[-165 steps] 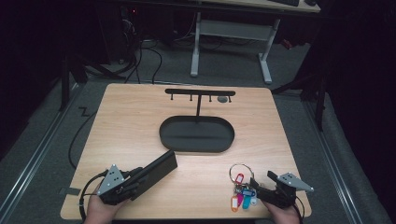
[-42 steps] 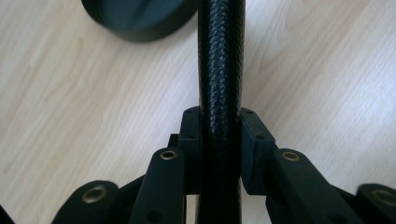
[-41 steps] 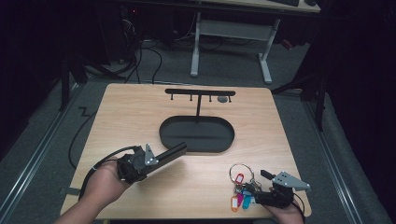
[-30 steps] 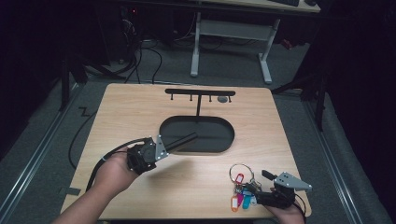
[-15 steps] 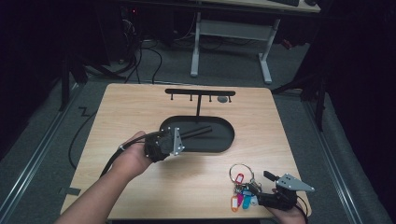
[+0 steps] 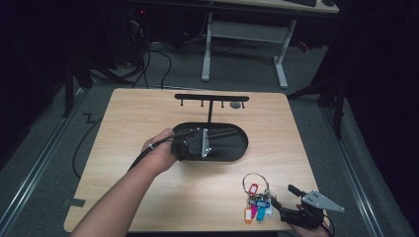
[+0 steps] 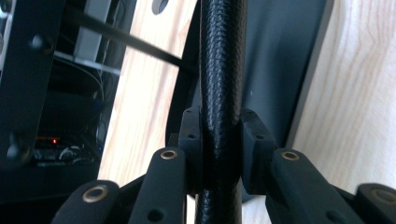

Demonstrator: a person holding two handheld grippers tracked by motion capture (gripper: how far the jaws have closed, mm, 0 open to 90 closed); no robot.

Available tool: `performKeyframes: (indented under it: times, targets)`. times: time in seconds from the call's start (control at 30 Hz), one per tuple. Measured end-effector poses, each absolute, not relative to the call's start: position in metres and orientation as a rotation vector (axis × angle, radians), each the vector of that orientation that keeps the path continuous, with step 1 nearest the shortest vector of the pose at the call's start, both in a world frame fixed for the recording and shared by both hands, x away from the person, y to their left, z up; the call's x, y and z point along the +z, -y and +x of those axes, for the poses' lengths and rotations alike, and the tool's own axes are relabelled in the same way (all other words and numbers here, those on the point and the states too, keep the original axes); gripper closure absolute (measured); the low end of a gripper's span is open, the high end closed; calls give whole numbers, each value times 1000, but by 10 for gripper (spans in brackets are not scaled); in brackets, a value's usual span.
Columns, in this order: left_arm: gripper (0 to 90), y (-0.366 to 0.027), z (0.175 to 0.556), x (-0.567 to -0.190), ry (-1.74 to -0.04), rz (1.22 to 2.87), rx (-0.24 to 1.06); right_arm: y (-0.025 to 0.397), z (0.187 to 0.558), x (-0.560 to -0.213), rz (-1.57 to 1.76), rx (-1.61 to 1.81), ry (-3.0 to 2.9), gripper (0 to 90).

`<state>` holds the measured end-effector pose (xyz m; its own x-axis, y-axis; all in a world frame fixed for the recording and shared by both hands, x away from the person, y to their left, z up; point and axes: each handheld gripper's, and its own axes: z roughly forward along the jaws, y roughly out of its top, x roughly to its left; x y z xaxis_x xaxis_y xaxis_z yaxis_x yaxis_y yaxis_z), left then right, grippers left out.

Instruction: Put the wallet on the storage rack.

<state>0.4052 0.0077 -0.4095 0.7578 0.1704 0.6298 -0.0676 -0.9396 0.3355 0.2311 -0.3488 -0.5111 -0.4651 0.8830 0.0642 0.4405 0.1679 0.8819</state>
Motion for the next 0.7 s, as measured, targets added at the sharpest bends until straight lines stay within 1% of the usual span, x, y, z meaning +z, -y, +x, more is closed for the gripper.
performKeyframes:
  times: [0.1,0.13,0.4,0.7]
  targets:
    - [743,0,409,-412,-58,2638,995,347,231,-510,1232,1248,-1984,162]
    - [743,3,412,-414,-45,2615,1009,346,231,-510,1232,1250,-1983,161]
    - [744,21,425,-423,12,2630,1048,344,232,-512,1229,1243,-2000,162]
    - [743,25,446,-438,24,2653,1087,343,233,-512,1233,1250,-2003,163]
